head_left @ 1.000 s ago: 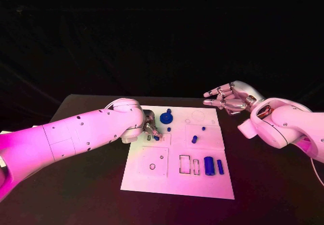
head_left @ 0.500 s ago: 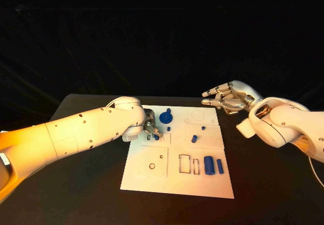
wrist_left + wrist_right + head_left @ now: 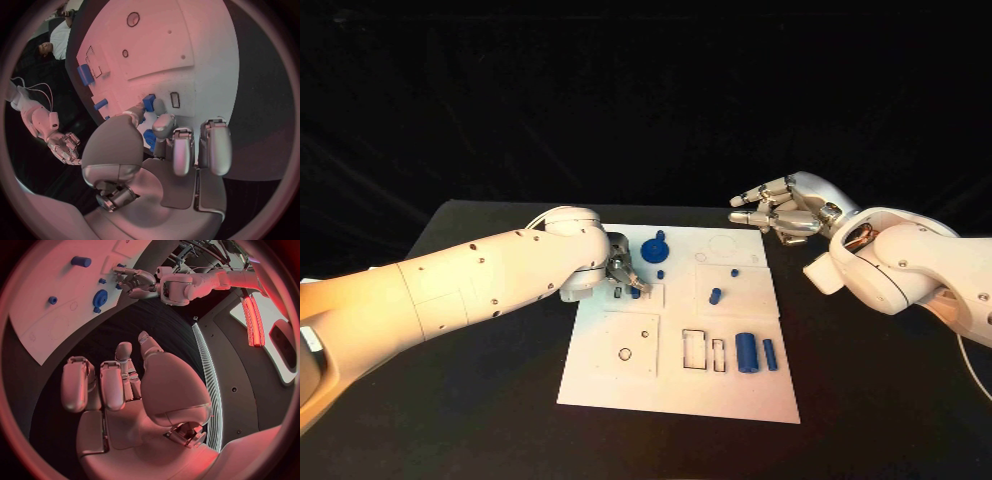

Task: Assemble the parts on the task board

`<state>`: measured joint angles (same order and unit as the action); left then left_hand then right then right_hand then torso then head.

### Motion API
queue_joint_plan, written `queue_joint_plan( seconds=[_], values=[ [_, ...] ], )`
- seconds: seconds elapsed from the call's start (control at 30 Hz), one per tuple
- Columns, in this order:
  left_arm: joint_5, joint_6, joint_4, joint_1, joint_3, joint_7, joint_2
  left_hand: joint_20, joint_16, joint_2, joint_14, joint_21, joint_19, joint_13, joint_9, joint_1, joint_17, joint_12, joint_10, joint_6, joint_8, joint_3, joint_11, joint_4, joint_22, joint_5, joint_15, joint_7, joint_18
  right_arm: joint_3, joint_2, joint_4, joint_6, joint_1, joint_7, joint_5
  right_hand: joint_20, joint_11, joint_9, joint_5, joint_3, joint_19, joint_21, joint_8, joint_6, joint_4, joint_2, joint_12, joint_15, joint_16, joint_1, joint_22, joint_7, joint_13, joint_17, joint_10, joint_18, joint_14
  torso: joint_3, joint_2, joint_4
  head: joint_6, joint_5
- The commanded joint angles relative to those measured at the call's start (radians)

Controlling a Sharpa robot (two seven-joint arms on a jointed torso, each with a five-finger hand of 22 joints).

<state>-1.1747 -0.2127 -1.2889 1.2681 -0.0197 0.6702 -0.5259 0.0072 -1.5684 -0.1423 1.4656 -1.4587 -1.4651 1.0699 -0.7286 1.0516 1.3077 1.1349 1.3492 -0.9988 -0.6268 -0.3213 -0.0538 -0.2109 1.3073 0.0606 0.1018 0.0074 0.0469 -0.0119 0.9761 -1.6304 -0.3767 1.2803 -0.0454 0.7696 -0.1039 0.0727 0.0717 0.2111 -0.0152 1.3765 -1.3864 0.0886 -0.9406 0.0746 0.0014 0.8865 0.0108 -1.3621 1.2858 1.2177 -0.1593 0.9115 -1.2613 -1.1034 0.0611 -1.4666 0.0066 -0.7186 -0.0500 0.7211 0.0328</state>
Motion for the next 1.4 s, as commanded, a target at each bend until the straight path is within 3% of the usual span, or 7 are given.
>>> queue_joint_plan(
  seconds=[0.03, 0.4, 0.57, 0.87, 0.93, 1.13, 1.4],
  values=[
    [-0.007, -0.033, 0.003, -0.01, -0.007, 0.017, 0.001, -0.009, -0.002, 0.001, 0.105, -0.005, -0.055, -0.002, -0.005, -0.013, 0.263, -0.001, 0.002, -0.003, 0.0, 0.04, -0.002, -0.016, 0.118, -0.006, 0.01, 0.002, -0.012, 0.0, -0.001, 0.0, 0.016, -0.001, -0.002, 0.0, 0.001, 0.001, -0.002, 0.0, 0.006, -0.01, 0.007, 0.004, 0.006, 0.001, 0.005, -0.006, -0.008, 0.005, -0.007, -0.003, -0.002, -0.003, 0.004, 0.008, 0.016, -0.019, 0.0001, 0.0, 0.0002, -0.001, 0.001],
    [-0.009, -0.011, -0.008, -0.01, -0.001, 0.015, -0.014, -0.013, -0.002, 0.012, 0.105, -0.006, -0.057, -0.012, -0.022, -0.005, 0.263, -0.005, 0.001, -0.005, -0.015, 0.155, -0.007, -0.059, 0.122, -0.006, 0.014, -0.004, -0.013, -0.001, -0.001, 0.0, 0.007, -0.001, -0.017, -0.008, 0.0, 0.002, -0.001, 0.005, 0.012, -0.015, 0.014, 0.005, 0.007, 0.005, 0.01, -0.013, -0.009, 0.011, -0.002, -0.013, -0.002, -0.013, 0.01, 0.018, 0.018, -0.016, -0.0007, 0.0, 0.0005, -0.001, 0.0],
    [0.018, 0.014, -0.022, -0.006, 0.017, 0.011, -0.032, -0.014, -0.002, 0.013, 0.105, -0.003, -0.056, -0.013, -0.026, -0.014, 0.263, -0.004, 0.001, -0.001, -0.017, 0.208, -0.007, -0.079, 0.119, -0.007, 0.015, -0.004, -0.012, -0.001, -0.001, 0.002, 0.006, -0.002, -0.021, -0.013, 0.0, 0.002, -0.001, 0.008, 0.013, -0.018, 0.017, 0.005, 0.008, 0.005, 0.011, -0.02, -0.009, 0.014, 0.0, -0.017, -0.002, -0.02, 0.013, 0.023, 0.019, -0.015, 0.0002, 0.002, -0.0002, -0.002, -0.001],
    [0.095, 0.025, -0.039, 0.037, 0.044, 0.007, -0.064, -0.01, -0.002, 0.037, 0.105, 0.0, -0.054, -0.045, -0.021, -0.019, 0.263, -0.03, -0.027, 0.037, 0.004, 0.313, 0.002, -0.08, 0.118, -0.012, 0.008, 0.008, -0.012, -0.002, -0.003, 0.006, 0.006, -0.002, -0.021, -0.015, 0.0, 0.002, -0.001, 0.008, 0.014, -0.018, 0.017, 0.005, 0.008, 0.006, 0.011, -0.021, -0.009, 0.015, 0.0, -0.017, -0.002, -0.022, 0.014, 0.024, 0.019, -0.014, 0.0003, 0.0, 0.0019, -0.007, -0.001],
    [0.127, -0.001, -0.032, 0.058, 0.049, 0.003, -0.07, -0.005, -0.002, 0.046, 0.105, 0.016, -0.045, -0.071, -0.007, -0.003, 0.263, -0.053, -0.05, 0.06, 0.026, 0.332, 0.012, -0.08, 0.099, -0.012, 0.0, 0.02, -0.007, -0.002, -0.005, 0.007, 0.007, -0.002, -0.021, -0.015, 0.0, 0.002, -0.001, 0.008, 0.014, -0.018, 0.017, 0.005, 0.008, 0.006, 0.011, -0.021, -0.009, 0.015, 0.0, -0.017, -0.002, -0.022, 0.014, 0.024, 0.019, -0.014, 0.0005, 0.0, 0.0013, -0.009, -0.002],
    [0.168, -0.046, 0.041, 0.105, 0.054, -0.01, -0.059, 0.019, -0.002, 0.07, 0.105, 0.04, -0.033, -0.125, 0.063, 0.065, 0.263, -0.1, -0.094, 0.114, 0.112, 0.357, 0.044, -0.077, 0.074, -0.012, -0.026, 0.056, -0.002, -0.004, -0.008, 0.012, 0.001, -0.002, -0.022, -0.015, 0.0, 0.002, -0.001, 0.009, 0.015, -0.018, 0.018, 0.005, 0.008, 0.006, 0.012, -0.022, -0.009, 0.015, 0.0, -0.018, -0.003, -0.023, 0.015, 0.025, 0.019, -0.014, 0.0015, 0.001, -0.0023, -0.01, -0.002],
    [0.118, -0.061, 0.197, 0.12, 0.05, -0.052, 0.019, 0.033, -0.002, 0.093, 0.105, 0.041, -0.032, -0.124, 0.117, 0.106, 0.263, -0.092, -0.094, 0.109, 0.15, 0.372, 0.055, -0.077, 0.074, -0.007, -0.038, 0.07, -0.001, -0.004, -0.016, 0.019, 0.001, -0.002, -0.023, -0.017, 0.0, 0.002, -0.001, 0.015, 0.018, -0.018, 0.019, 0.006, 0.01, 0.007, 0.014, -0.021, -0.009, 0.016, 0.004, -0.018, -0.003, -0.025, 0.015, 0.025, 0.019, -0.014, -0.0023, -0.001, 0.0021, -0.017, 0.005]
  ],
)
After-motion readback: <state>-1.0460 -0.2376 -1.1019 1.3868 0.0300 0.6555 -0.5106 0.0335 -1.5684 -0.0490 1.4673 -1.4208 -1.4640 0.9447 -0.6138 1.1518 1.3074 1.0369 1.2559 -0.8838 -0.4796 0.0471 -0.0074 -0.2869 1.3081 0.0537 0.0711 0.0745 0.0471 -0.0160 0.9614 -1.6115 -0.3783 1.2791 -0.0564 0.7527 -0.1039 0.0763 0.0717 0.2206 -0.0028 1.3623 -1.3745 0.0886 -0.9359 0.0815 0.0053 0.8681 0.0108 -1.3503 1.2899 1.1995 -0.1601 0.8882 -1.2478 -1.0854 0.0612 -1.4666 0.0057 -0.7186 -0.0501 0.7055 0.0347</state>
